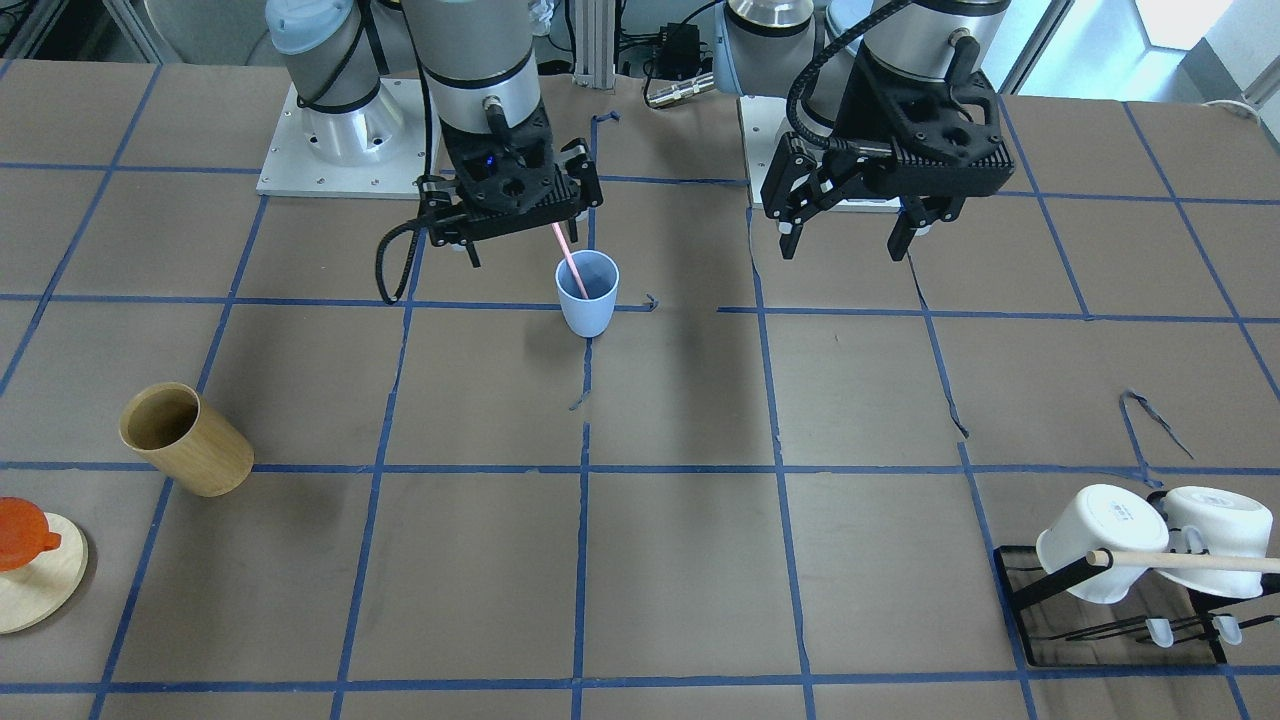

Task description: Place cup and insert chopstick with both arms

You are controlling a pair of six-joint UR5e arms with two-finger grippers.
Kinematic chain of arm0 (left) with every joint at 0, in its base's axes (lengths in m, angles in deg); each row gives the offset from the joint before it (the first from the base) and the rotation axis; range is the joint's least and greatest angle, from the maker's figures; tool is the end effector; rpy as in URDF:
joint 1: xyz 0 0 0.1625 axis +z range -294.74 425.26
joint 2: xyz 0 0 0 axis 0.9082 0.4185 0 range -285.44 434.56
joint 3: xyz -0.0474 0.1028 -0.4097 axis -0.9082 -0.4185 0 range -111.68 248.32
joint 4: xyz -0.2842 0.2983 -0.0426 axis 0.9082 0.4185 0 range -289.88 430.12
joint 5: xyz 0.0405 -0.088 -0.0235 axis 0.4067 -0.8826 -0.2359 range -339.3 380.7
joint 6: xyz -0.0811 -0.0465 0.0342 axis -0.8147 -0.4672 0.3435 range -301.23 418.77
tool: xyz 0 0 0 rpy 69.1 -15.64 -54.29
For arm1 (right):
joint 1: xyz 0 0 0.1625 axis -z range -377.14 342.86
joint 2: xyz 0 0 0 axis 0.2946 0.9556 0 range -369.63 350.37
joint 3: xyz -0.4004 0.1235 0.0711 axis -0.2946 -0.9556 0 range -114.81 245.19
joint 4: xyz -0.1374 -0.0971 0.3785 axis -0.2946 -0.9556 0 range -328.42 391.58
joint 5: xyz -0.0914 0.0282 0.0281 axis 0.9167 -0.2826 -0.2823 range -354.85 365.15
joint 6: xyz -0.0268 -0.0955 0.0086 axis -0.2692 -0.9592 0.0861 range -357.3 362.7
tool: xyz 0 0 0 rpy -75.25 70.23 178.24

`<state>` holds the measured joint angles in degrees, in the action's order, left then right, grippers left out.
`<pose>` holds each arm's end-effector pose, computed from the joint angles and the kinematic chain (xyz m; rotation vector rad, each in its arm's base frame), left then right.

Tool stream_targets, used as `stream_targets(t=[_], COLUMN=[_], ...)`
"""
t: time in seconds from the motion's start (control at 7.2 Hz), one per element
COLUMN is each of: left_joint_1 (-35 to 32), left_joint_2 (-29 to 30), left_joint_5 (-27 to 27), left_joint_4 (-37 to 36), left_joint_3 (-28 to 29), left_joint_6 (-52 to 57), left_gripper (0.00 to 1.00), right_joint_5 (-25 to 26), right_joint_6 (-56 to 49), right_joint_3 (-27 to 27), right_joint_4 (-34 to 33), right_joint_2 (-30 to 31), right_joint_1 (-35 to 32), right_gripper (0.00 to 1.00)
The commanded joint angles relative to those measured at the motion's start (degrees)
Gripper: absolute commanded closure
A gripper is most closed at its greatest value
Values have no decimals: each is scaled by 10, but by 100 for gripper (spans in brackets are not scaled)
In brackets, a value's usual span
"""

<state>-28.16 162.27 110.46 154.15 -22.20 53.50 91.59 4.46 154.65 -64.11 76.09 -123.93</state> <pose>-0.1626 -0.4784 0.5141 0.0500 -3.1198 0.2098 0.2855 -0.4634 0.4648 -0.4040 3.0479 -0.0362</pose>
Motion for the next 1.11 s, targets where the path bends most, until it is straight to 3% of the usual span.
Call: stream_targets(t=[0.0,0.28,0.83,0.97], left_joint_1=[0,0,0,0], left_joint_2=[0,0,0,0], left_joint_5=[1,1,1,1], left_joint_4=[0,0,1,0], left_joint_3=[0,0,0,0], left_joint_6=[0,0,0,0], left_gripper=[0,0,0,0], right_joint_5=[3,9,14,33], right_joint_6=[-33,-40,-51,-50], right_joint_3=[-43,-43,-41,-40], right_joint_4=[0,6,53,96], right_joint_2=[10,31,43,57], right_joint_1=[105,159,171,173], right_gripper=[0,0,0,0])
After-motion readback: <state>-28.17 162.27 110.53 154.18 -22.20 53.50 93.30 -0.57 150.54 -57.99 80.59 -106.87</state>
